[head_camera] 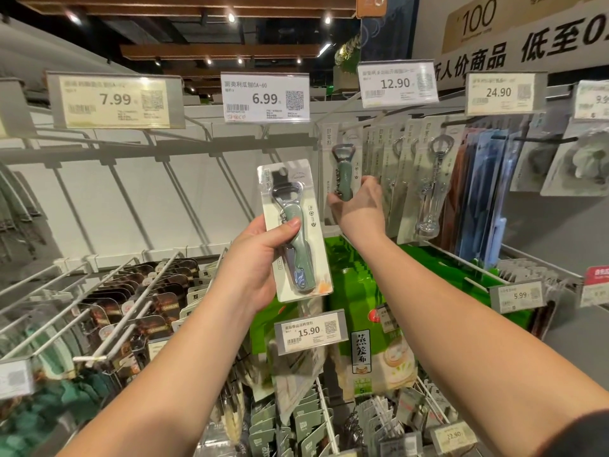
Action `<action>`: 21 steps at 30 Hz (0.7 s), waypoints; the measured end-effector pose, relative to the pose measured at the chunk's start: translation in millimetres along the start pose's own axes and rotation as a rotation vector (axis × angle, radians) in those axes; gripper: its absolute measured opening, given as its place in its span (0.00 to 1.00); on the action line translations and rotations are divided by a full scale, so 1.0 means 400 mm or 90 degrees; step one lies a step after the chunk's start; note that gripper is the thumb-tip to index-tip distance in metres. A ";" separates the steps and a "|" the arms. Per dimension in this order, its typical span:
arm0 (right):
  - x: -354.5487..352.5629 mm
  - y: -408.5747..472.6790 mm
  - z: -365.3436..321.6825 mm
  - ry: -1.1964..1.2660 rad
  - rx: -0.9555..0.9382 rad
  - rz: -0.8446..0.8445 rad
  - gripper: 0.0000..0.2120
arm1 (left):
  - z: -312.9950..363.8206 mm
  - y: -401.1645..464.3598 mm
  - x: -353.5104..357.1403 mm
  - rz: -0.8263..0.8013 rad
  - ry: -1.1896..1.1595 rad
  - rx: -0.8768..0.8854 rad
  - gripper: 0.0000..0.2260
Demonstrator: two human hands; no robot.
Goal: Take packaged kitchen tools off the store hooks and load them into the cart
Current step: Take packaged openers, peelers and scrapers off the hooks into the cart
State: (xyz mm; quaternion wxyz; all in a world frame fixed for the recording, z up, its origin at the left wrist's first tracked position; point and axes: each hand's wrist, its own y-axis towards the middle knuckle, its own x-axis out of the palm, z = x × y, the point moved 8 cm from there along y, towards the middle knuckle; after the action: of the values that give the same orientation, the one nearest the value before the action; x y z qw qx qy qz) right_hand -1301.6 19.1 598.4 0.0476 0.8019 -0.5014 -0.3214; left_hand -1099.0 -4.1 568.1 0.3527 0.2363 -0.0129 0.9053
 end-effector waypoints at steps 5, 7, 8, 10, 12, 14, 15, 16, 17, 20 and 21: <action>0.004 -0.003 0.007 0.014 -0.010 -0.010 0.35 | -0.002 0.000 0.004 -0.001 -0.001 0.001 0.12; 0.006 -0.007 0.010 0.020 -0.019 -0.017 0.35 | -0.003 -0.001 0.009 -0.002 -0.002 0.005 0.11; 0.005 -0.008 0.011 0.023 -0.020 -0.019 0.36 | -0.003 -0.001 0.012 -0.003 -0.004 0.006 0.10; 0.004 -0.012 0.013 0.024 -0.014 -0.036 0.41 | -0.005 0.000 0.018 -0.006 -0.004 0.006 0.09; 0.002 -0.024 0.019 0.019 -0.005 -0.063 0.45 | -0.005 0.002 0.022 -0.005 -0.001 0.007 0.09; -0.022 -0.050 0.023 0.064 -0.015 -0.055 0.44 | -0.005 0.005 0.029 -0.011 -0.003 0.007 0.10; -0.044 -0.070 0.019 0.085 -0.033 -0.042 0.40 | -0.005 0.006 0.032 -0.016 -0.005 0.008 0.10; -0.066 -0.092 0.015 0.092 -0.054 -0.036 0.34 | -0.003 0.007 0.035 -0.020 -0.007 0.009 0.10; -0.087 -0.118 0.012 0.093 -0.074 -0.043 0.28 | -0.002 0.007 0.039 -0.023 -0.008 0.011 0.10; -0.136 -0.208 0.014 0.141 -0.104 -0.107 0.13 | 0.007 0.007 0.056 -0.027 0.007 0.024 0.11; -0.148 -0.237 0.016 0.154 -0.114 -0.124 0.14 | 0.010 0.007 0.065 -0.025 0.019 0.032 0.11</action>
State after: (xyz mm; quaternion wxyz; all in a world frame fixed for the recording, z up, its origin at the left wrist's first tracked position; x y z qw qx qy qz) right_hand -1249.0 116.7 583.2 0.1472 0.8720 -0.3812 -0.2694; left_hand -1115.7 9.4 583.3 0.3644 0.2321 0.0198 0.9016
